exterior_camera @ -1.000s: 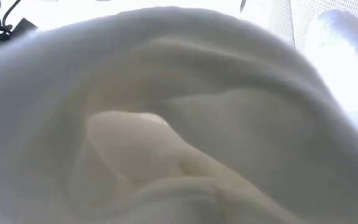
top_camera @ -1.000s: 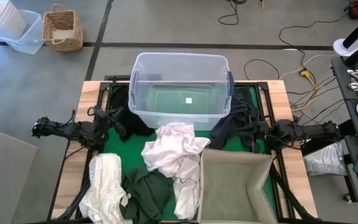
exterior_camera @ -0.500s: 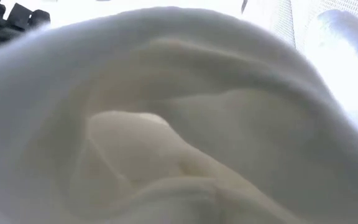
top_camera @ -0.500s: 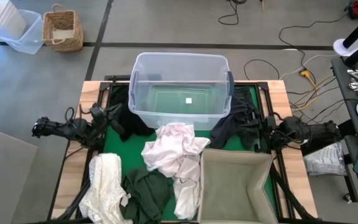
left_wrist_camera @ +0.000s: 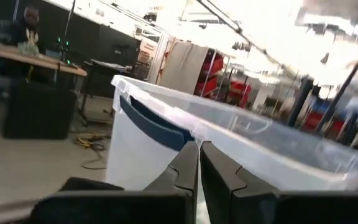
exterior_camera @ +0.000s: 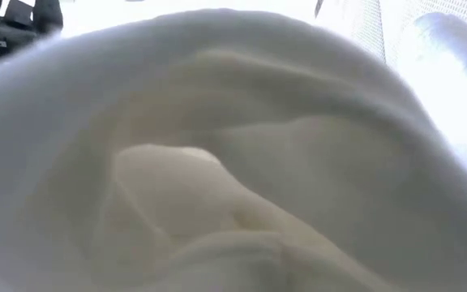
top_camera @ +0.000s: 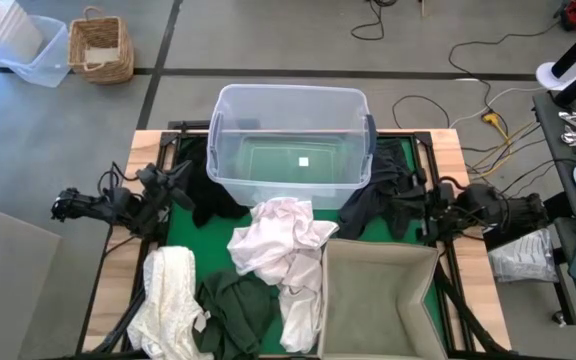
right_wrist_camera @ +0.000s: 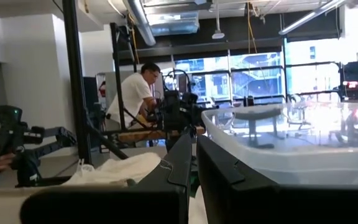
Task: Sort clothes
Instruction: Put the top white shirt into the transparent laundry bin
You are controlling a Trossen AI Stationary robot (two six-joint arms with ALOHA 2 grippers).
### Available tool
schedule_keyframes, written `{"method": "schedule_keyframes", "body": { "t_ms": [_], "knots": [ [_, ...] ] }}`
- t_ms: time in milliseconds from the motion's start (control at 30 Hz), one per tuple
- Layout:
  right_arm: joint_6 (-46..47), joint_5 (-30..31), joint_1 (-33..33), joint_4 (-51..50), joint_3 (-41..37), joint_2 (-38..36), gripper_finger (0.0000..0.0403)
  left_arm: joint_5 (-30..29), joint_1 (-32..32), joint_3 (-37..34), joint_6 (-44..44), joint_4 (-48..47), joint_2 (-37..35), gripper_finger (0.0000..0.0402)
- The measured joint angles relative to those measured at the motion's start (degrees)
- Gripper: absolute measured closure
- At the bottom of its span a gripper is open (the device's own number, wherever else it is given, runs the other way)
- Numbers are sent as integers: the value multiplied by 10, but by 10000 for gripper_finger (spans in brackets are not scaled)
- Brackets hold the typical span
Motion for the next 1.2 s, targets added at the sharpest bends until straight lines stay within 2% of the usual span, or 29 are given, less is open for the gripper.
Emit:
{"method": "schedule_keyframes", "body": {
  "t_ms": [233, 300, 500, 567, 800, 1033, 1200],
  "knots": [
    [2, 0, 0, 0, 24, 0, 385, 5, 0, 0, -107, 2, 0, 401],
    [1, 0, 0, -1, 33, 0, 385, 28, 0, 4, -94, 4, 0, 401],
    [7, 0, 0, -29, 63, 0, 385, 150, 0, 55, -24, 0, 5, 401],
    [6, 0, 0, -49, 76, 0, 385, 164, 0, 81, -21, -28, 14, 401],
    [6, 0, 0, -112, 129, 0, 385, 161, 0, 166, -67, -176, 100, 401],
    [3, 0, 0, -188, 162, 0, 385, 82, 0, 272, -119, -371, 177, 401],
    [-2, 0, 0, -197, 163, 0, 385, 74, 0, 306, -113, -393, 210, 401]
  ]
}}
